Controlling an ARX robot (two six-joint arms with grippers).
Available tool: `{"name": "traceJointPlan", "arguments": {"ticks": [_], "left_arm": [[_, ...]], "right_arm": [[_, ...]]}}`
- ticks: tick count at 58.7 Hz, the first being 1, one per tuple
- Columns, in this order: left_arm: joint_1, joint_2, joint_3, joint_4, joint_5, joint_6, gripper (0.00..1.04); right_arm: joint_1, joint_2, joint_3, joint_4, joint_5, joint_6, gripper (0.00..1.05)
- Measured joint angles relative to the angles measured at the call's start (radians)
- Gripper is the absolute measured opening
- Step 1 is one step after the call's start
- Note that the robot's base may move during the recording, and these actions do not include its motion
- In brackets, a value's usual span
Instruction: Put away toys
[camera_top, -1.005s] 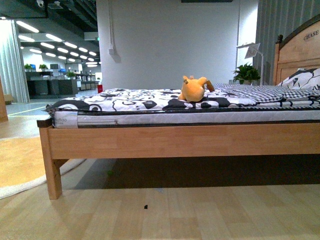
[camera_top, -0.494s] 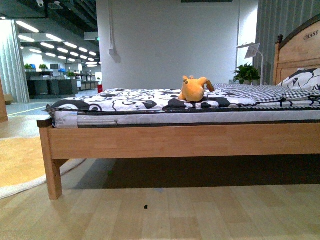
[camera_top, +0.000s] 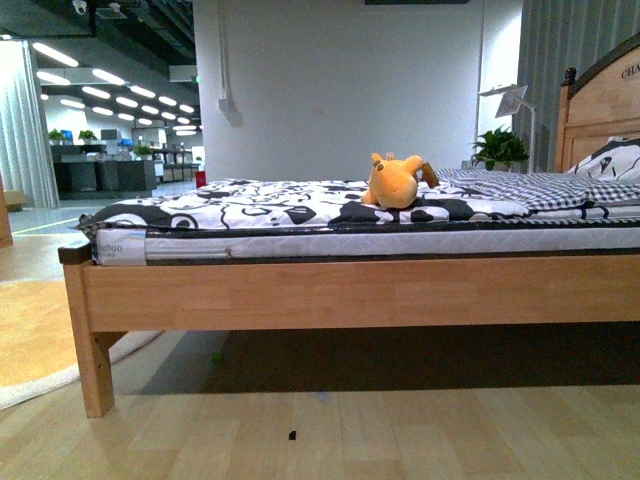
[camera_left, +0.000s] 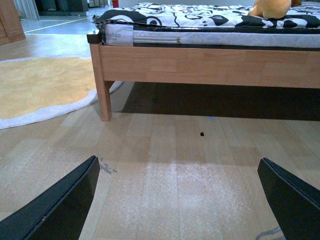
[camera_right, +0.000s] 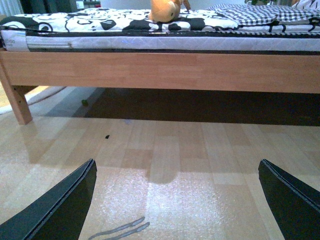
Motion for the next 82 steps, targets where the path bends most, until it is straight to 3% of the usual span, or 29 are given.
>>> {"name": "traceJointPlan", "arguments": {"ticks": [82], "left_arm": [[0.0,-0.001,0.0,0.0,0.0,0.0,0.98]], "right_arm": [[0.0,0.0,0.0,0.0,0.0,0.0,0.98]]}}
